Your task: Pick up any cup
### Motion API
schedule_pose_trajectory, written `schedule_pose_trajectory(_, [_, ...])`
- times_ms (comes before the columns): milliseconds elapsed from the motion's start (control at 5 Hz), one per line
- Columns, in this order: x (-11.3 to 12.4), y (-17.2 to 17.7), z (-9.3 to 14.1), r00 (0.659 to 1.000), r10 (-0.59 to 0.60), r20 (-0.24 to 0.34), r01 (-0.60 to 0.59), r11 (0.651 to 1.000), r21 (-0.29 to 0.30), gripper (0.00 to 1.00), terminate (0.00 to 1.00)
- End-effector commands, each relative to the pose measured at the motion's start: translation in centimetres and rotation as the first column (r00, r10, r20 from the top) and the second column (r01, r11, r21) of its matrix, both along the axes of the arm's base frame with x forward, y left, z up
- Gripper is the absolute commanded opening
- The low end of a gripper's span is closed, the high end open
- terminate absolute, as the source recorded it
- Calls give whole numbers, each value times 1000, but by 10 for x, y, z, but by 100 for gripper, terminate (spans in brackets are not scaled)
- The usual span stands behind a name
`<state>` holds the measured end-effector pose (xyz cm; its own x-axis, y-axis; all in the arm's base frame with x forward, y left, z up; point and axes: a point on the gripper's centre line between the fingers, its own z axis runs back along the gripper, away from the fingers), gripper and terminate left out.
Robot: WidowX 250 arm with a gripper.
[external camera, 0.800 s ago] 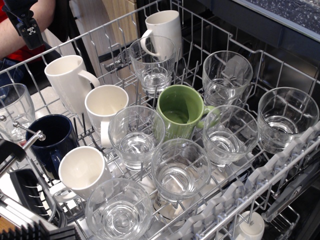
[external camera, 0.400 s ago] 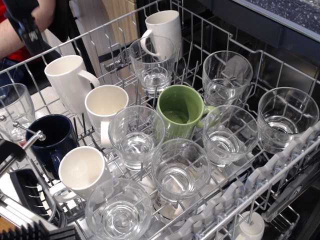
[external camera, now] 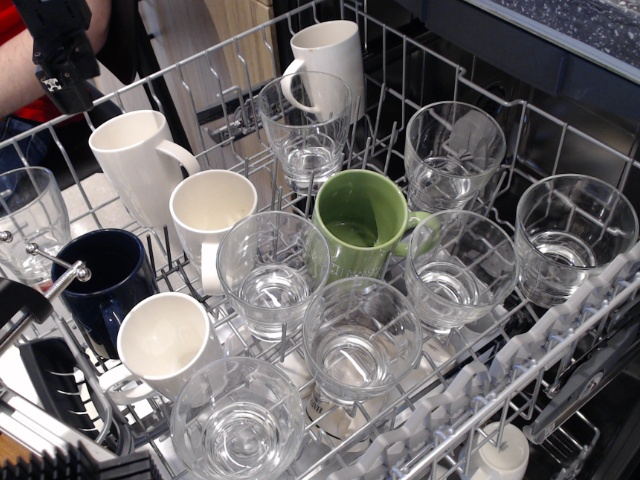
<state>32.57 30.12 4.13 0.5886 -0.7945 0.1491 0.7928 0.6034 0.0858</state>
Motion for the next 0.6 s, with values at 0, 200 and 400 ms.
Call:
schedule_pose_trajectory(0, [0,-4,13,998,3,63,-10,994,108,100,0])
schedule_pose_trajectory(200, [3,-9,-1,996,31,86,-44,987,157,100,0])
schedule_pose_trajectory(400, [13,-12,-13,990,47,130,-74,975,210,100,0])
